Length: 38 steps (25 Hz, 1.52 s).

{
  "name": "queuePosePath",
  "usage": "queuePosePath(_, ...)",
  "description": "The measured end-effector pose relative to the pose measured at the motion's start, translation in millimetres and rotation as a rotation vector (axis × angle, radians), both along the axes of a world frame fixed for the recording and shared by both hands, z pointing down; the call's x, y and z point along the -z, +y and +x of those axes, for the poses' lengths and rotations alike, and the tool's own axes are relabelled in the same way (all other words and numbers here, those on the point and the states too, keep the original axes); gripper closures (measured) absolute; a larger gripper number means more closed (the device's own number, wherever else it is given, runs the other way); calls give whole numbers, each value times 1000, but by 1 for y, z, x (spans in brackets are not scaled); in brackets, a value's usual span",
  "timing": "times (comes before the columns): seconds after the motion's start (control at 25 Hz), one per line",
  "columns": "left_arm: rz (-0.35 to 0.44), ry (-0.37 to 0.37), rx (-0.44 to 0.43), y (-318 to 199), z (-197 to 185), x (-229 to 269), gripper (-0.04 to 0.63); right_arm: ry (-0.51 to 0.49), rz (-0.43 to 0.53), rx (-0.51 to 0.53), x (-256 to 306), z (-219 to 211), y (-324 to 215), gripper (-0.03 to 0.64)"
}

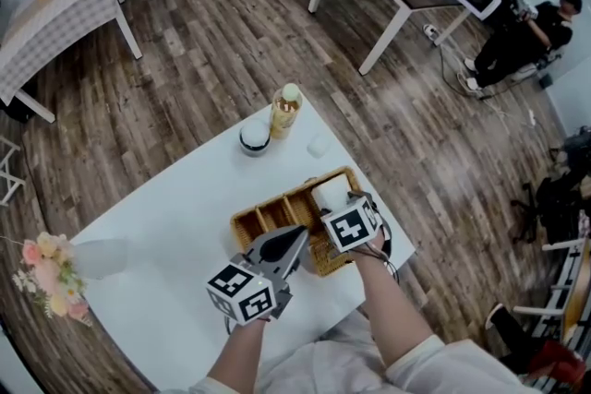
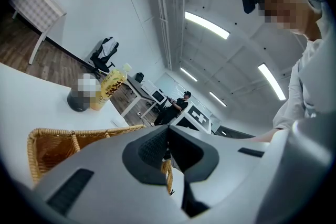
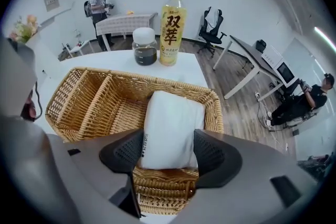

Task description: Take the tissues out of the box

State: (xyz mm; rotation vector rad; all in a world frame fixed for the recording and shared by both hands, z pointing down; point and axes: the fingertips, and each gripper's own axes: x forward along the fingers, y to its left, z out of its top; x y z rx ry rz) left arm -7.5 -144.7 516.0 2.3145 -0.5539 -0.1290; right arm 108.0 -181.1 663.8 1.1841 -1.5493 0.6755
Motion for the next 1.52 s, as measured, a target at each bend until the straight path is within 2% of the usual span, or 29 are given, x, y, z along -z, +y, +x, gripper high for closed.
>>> queuePosePath(0.32, 17, -24, -3, 4, 4, 2, 594, -210, 102, -24, 18, -4, 0, 308)
queuePosePath(0.52, 27, -40, -3, 7, 7, 5, 594, -357, 134, -23, 29, -10, 5, 310)
queuePosePath(0.8, 43, -61, 0, 15, 10, 11, 594, -600, 195, -70, 50, -19, 7, 311)
queuePosePath(1.08, 62, -95, 6, 19, 12, 19, 594, -797, 221, -86, 68, -32, 11, 313)
queuePosePath(1.32, 88, -118, 16, 23, 15, 30, 594, -924, 247, -84, 90, -42, 11, 313)
queuePosePath(1.52, 103, -133, 50, 26, 8, 39, 594, -1053, 257, -73, 111, -55, 12, 313)
